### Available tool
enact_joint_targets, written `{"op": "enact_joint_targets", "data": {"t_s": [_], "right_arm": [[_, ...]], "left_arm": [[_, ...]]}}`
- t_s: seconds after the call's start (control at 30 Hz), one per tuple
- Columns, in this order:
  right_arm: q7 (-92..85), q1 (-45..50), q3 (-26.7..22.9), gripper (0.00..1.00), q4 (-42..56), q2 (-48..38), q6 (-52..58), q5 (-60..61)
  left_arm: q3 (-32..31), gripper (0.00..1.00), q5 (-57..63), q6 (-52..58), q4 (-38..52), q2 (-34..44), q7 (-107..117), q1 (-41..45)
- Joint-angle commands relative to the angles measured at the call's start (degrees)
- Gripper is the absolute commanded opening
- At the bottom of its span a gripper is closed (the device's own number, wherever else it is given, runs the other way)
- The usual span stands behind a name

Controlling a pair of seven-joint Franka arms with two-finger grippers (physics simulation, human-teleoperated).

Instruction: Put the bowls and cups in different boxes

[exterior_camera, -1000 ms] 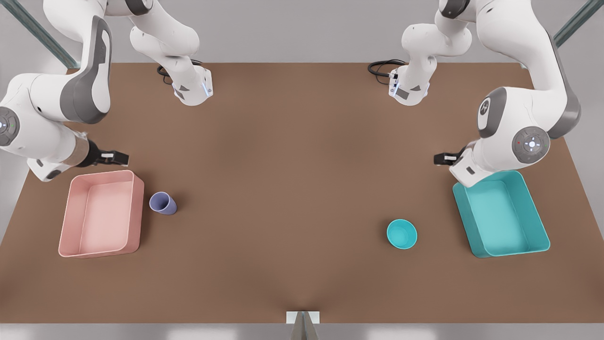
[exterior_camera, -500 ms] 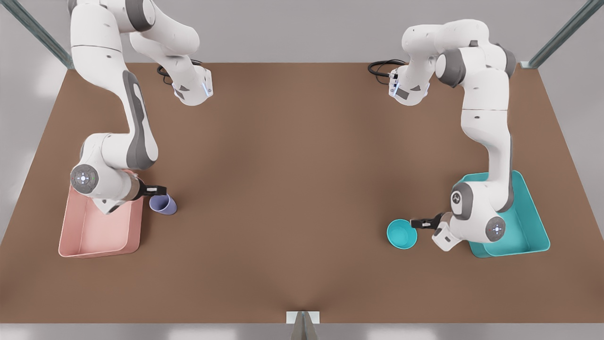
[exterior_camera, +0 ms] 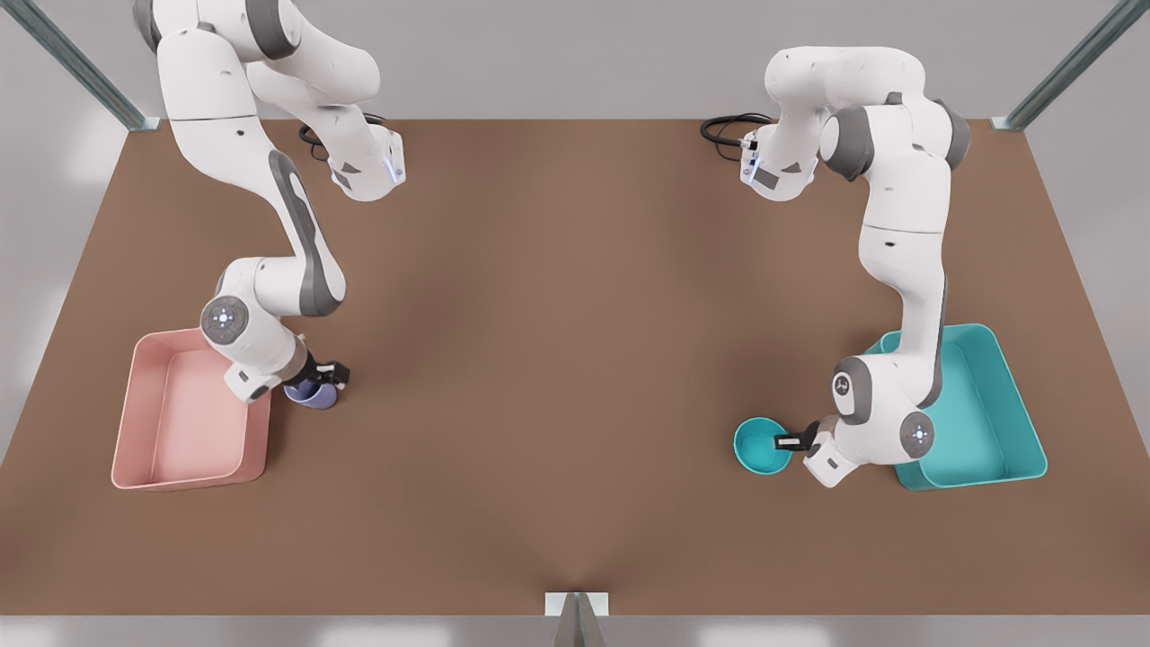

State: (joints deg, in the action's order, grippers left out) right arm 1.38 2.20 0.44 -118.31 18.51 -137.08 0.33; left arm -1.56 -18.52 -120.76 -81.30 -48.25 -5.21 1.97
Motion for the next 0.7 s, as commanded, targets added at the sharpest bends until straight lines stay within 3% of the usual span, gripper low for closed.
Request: {"op": "enact_joint_targets", "data": {"t_s": [0.0, 0.1, 0.17, 0.27, 0.4, 0.47, 0.67], "right_arm": [[0.3, -0.1, 0.0, 1.0, -0.2, 0.1, -2.1, 0.1], [0.2, -0.1, 0.0, 1.0, -1.1, 0.6, -2.2, 0.1], [0.2, -0.1, 0.0, 1.0, -1.7, 0.9, -2.3, 0.1], [0.1, -0.4, -0.1, 1.0, -1.6, 2.8, -2.5, 0.0], [0.1, -0.4, -0.1, 1.0, -0.8, 4.9, -2.9, 0.0], [0.1, -0.4, -0.2, 0.81, -0.6, 5.1, -2.9, -0.1], [0.2, -0.6, -0.2, 0.28, 0.3, 5.3, -2.1, -0.1]], "left_arm": [[0.0, 0.21, 0.6, 2.5, 0.3, 1.6, 3.0, 0.2], [2.7, 0.21, 2.7, 8.6, 0.7, 6.8, 5.8, 0.4], [10.8, 0.21, 3.9, 15.7, 0.7, 13.2, 4.0, 0.5], [26.8, 0.21, 4.5, 21.9, 0.3, 13.8, -15.5, -0.1], [31.1, 0.21, 5.1, 18.3, -2.6, 12.0, -26.7, -3.3], [31.2, 0.21, 4.5, 10.5, -6.9, 11.1, -28.0, -4.0], [30.6, 0.21, -2.3, 5.5, -9.8, 6.0, -28.1, -4.3]]}}
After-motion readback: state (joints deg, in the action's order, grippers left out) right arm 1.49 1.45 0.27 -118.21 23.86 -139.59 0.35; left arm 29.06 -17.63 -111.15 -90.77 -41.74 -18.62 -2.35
